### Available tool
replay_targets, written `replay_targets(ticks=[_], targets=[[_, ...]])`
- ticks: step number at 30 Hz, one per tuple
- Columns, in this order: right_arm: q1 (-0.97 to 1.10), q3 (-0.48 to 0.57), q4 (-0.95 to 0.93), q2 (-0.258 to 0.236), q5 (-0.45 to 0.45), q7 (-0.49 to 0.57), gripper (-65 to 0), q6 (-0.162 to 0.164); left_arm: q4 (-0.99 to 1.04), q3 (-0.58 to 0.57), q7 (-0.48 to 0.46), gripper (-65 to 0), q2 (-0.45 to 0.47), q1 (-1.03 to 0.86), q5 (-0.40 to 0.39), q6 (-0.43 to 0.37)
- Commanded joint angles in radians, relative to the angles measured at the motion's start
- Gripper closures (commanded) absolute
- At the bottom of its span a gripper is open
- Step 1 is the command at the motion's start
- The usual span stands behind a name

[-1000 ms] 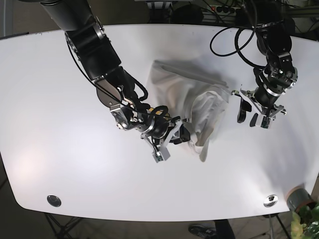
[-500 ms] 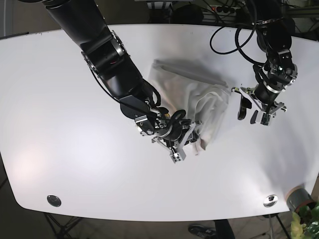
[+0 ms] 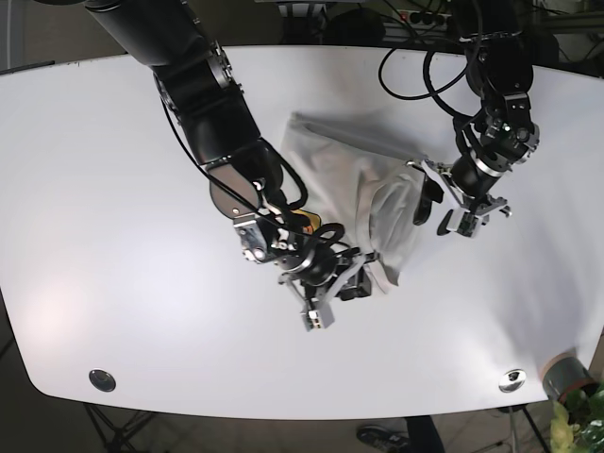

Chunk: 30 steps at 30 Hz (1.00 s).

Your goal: Fold the T-shirt properly

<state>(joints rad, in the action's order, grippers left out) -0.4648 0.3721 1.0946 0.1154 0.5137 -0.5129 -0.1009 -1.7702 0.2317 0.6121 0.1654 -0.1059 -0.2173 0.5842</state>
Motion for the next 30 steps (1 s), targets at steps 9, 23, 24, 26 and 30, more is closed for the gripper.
replay_targets(ticks=[9,23,24,26,30], targets=[[0.156,-0.057,0.364,-0.130,0.012,-0.134,-15.4,-0.010,-0.096,-0.162,-0.021,-24.4,0.004,-0.065,-0.012,-0.005],[0.278,-0.051,0.206,-0.197,0.003,-0.020,-15.4,-0.043,0.076,-0.125,-0.024,-24.4,0.015,-0.042,-0.014,-0.002],[0.278,-0.052,0.187,-0.204,0.003,-0.010,-15.4,-0.055,0.089,-0.107,-0.024,-24.4,0.015,-0.039,-0.014,-0.002],[0.278,-0.055,0.149,-0.211,0.003,0.007,-15.4,-0.079,0.125,-0.078,-0.024,-24.4,0.015,-0.022,-0.012,-0.002],[0.277,-0.057,0.134,-0.222,0.001,0.030,-15.4,-0.092,0.207,-0.064,-0.025,-24.4,0.064,0.008,-0.015,-0.002]])
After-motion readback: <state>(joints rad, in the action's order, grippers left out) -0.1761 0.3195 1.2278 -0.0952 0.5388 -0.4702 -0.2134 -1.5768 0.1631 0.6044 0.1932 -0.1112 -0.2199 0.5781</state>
